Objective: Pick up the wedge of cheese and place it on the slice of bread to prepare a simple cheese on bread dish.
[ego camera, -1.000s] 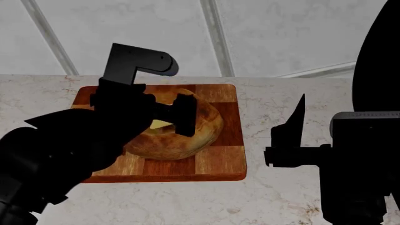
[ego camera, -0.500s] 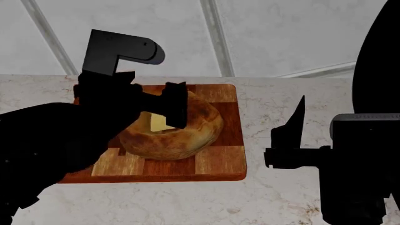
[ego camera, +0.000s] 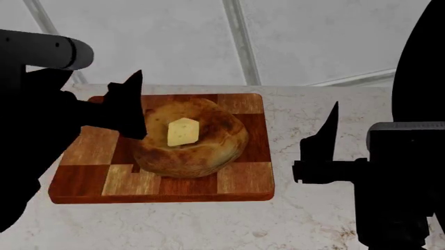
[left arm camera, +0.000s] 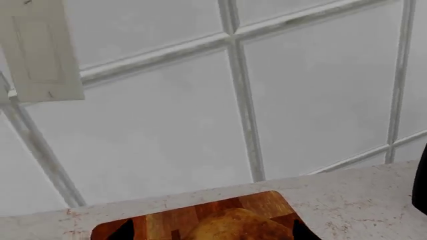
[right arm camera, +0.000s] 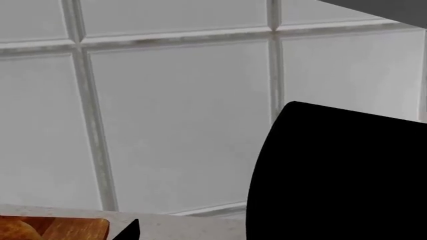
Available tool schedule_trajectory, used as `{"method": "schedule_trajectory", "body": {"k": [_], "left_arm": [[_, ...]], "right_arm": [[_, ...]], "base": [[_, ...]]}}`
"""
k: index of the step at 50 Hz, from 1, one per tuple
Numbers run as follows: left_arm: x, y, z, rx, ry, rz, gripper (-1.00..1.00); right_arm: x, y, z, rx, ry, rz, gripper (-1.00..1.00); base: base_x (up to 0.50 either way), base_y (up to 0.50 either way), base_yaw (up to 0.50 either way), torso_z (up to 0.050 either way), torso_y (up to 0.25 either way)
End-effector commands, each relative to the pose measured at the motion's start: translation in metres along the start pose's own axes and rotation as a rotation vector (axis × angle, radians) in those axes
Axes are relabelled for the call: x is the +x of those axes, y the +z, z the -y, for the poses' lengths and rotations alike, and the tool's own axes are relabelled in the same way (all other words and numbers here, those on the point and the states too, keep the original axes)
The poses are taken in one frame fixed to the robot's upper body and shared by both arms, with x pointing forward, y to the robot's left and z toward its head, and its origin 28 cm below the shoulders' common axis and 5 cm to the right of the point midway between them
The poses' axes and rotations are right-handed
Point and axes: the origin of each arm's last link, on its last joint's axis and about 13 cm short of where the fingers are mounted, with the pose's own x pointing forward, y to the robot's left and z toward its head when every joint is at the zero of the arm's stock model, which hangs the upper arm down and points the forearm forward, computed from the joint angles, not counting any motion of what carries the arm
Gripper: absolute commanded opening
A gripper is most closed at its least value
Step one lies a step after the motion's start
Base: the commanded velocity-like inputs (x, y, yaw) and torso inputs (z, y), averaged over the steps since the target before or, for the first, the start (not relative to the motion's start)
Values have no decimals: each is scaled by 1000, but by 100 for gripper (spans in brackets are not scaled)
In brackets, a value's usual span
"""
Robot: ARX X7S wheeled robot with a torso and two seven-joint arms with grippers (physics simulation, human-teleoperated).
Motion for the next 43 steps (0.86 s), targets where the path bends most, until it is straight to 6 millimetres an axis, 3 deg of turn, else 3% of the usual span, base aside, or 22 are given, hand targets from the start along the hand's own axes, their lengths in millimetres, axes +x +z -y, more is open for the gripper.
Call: {"method": "schedule_trajectory", "body": {"k": [1,13,32,43], "left_arm": [[-36,1,-12,6,75,64,100],[-72,12,-13,48,171,136,100],[-106,12,-14,89,254,181,100],[-126,19,-14,101,294,234,100]], "right_arm": [[0,6,-1,-3,5,14,100],[-1,8,-1,0,12,24,100],[-5,15,1,-8,19,48,100],[-20,21,2,-14,32,83,100]], "base": [[0,0,0,0,0],[0,0,0,0,0],[0,0,0,0,0],[0,0,0,0,0]]}}
